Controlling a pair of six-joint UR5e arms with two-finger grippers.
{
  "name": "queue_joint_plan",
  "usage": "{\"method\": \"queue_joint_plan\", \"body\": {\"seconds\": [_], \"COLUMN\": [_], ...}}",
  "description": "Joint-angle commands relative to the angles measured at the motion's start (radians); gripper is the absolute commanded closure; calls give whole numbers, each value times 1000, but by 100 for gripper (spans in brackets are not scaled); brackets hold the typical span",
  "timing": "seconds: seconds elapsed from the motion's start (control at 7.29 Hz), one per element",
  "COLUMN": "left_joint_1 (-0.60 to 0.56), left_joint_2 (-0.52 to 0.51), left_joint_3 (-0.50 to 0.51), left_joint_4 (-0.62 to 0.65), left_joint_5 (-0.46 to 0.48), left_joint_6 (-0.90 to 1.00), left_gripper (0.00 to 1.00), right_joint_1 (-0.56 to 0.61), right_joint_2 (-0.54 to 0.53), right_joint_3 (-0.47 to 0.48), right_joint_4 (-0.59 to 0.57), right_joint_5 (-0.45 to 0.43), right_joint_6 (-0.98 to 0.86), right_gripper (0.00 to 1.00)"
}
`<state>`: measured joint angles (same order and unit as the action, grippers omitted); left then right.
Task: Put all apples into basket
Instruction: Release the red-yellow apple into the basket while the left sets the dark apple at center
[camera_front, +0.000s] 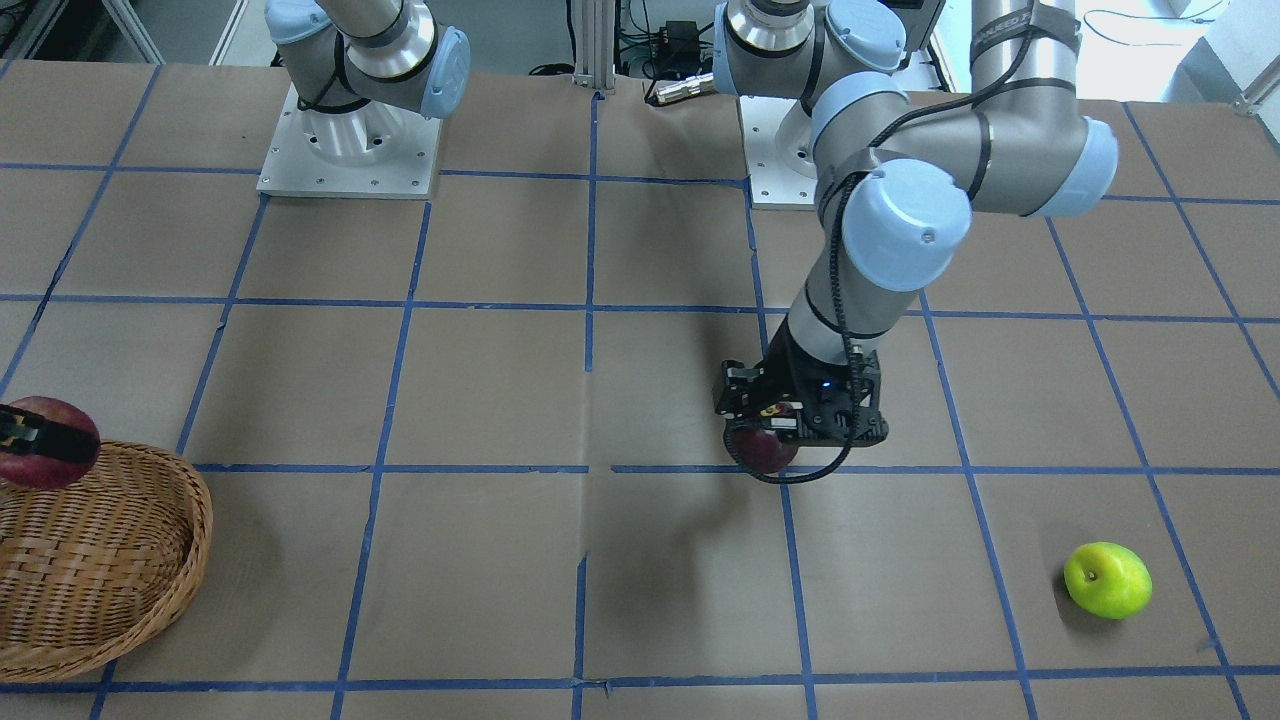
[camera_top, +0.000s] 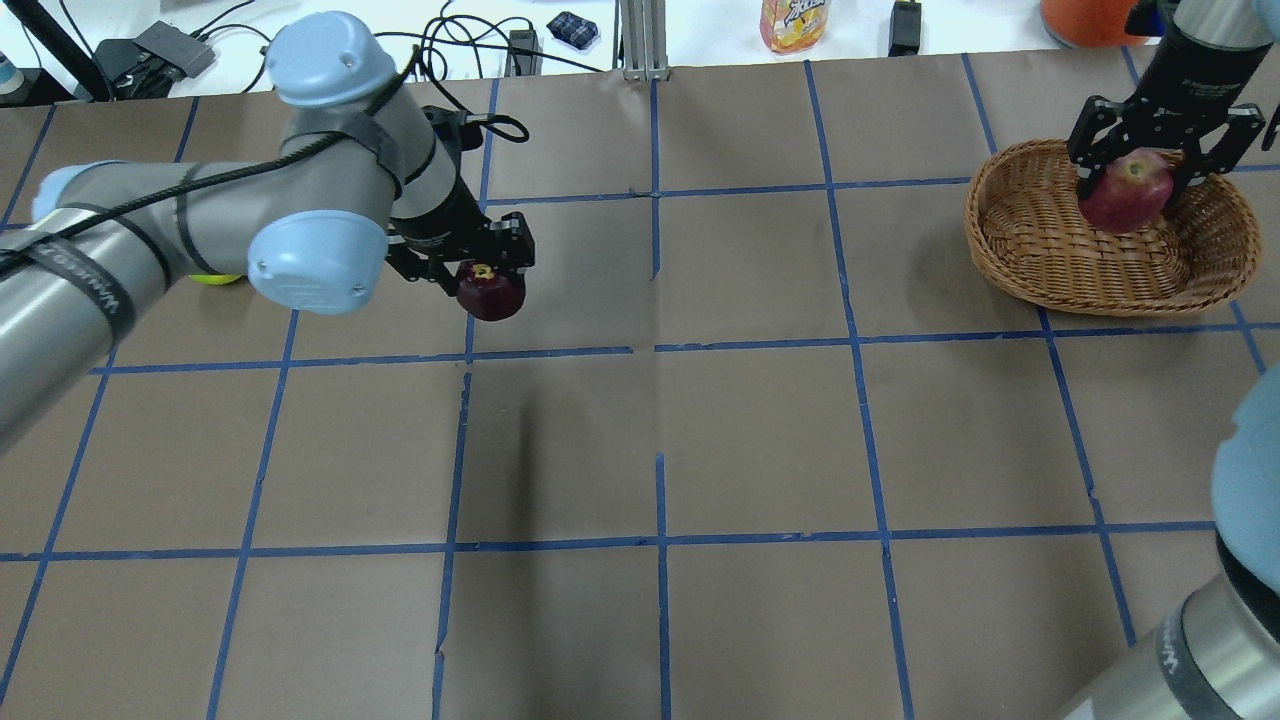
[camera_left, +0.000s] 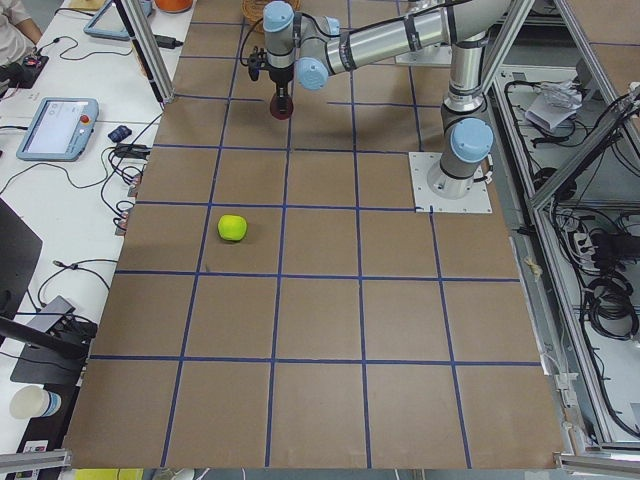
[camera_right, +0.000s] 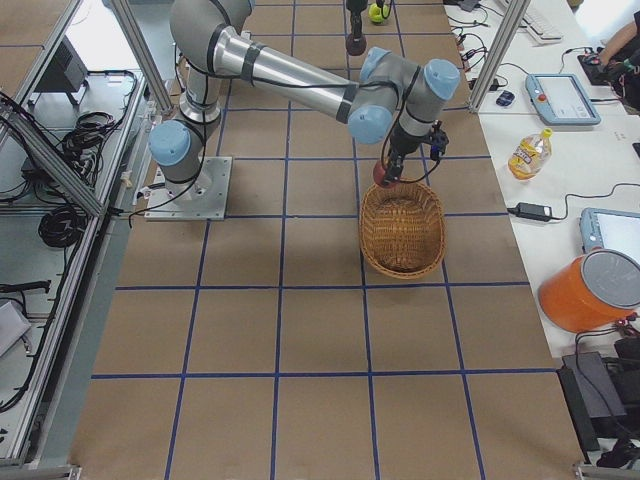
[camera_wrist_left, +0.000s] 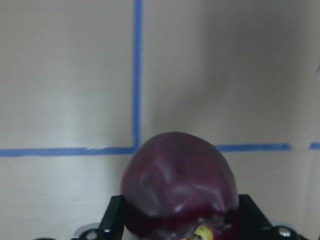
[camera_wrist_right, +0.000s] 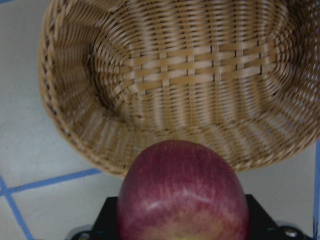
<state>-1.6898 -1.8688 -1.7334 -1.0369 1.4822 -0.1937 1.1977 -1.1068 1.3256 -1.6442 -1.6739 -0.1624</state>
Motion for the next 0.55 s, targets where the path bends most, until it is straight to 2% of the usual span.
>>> {"method": "queue_joint_plan", "body": {"seconds": [0.0, 0.14, 0.41], "left_joint_1": [-101, -114, -166], "left_joint_2": [-93, -116, -159], "left_joint_3": [8, 9, 47], "left_joint_4": [185, 211, 216], "left_joint_5": [-31, -28, -37], "left_joint_6": [-204, -220, -356], "left_gripper": [67, 67, 67], "right_joint_1": [-17, -17, -18], "right_joint_2": [115, 139, 182], "right_joint_3": [-11, 3, 6], "right_joint_4": [-152, -220, -229], "right_joint_5": [-3, -4, -1], "right_joint_6": [-37, -43, -51], "right_gripper": [100, 100, 100]}}
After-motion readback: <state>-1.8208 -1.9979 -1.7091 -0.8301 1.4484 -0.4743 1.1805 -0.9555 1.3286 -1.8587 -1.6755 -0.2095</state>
